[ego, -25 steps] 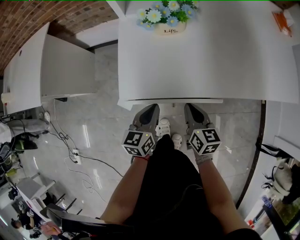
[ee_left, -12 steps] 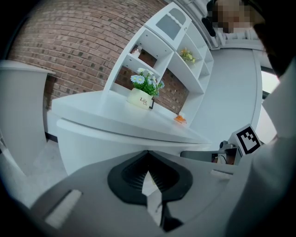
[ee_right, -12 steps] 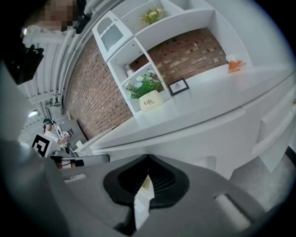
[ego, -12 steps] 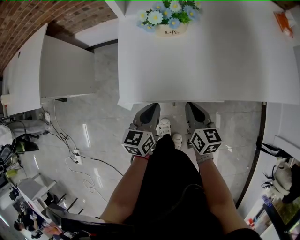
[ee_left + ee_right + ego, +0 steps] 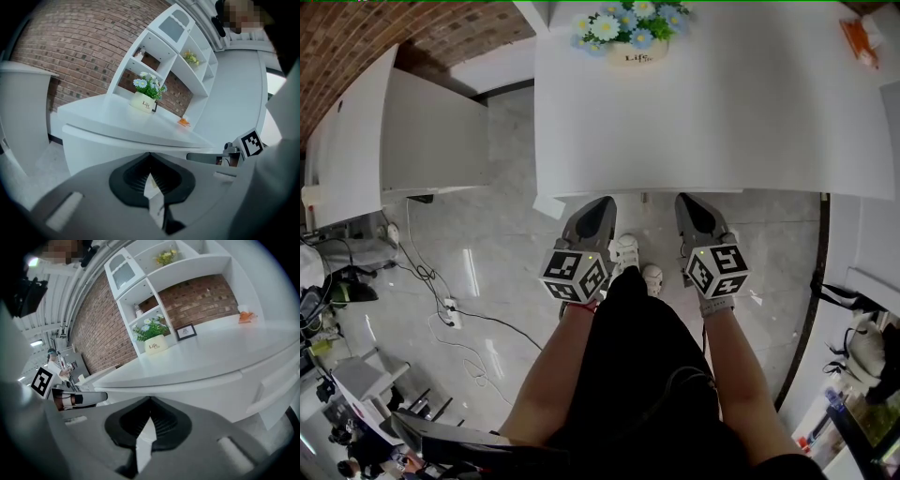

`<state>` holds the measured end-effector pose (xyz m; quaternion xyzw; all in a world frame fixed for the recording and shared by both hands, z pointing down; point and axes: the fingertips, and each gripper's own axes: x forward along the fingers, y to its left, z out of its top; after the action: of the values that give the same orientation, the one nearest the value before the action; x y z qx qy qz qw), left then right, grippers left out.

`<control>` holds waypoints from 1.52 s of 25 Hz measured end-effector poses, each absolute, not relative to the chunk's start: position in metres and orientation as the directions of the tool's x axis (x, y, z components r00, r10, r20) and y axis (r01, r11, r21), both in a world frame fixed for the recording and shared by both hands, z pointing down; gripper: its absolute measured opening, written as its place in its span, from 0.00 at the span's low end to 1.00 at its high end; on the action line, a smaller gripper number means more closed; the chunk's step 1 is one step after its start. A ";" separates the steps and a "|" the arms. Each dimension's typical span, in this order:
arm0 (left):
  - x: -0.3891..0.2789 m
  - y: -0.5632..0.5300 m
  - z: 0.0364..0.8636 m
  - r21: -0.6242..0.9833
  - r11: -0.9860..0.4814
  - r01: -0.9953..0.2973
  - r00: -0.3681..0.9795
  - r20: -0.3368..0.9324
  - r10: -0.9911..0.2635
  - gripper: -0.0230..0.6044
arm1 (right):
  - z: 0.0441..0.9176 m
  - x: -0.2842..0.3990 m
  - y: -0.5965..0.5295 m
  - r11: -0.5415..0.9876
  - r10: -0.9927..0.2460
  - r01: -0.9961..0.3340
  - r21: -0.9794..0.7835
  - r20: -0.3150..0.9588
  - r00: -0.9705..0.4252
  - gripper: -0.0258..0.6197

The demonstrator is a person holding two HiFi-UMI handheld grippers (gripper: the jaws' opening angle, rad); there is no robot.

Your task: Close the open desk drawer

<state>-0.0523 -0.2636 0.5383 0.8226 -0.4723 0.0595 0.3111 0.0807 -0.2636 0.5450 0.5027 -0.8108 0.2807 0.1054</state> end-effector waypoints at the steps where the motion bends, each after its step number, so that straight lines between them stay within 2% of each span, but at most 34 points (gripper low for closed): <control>1: -0.052 -0.262 0.537 0.453 -0.362 -0.815 0.546 0.389 -0.742 0.04 | 0.543 0.083 -0.262 0.336 -0.759 -0.875 -0.348 0.451 -0.470 0.04; 13: -0.050 -0.241 0.498 0.409 -0.387 -0.826 0.530 0.332 -0.780 0.04 | 0.499 0.100 -0.236 0.376 -0.791 -0.875 -0.303 0.386 -0.474 0.04; 38: -0.080 -0.211 0.354 0.301 -0.457 -0.837 0.503 0.092 -0.859 0.04 | 0.363 0.100 -0.201 0.463 -0.843 -0.858 -0.224 0.188 -0.504 0.04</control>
<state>-0.0796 -0.2107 0.3538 0.8528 -0.4973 -0.0363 0.1552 0.1001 -0.2006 0.3629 0.4973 -0.8549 0.1454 0.0251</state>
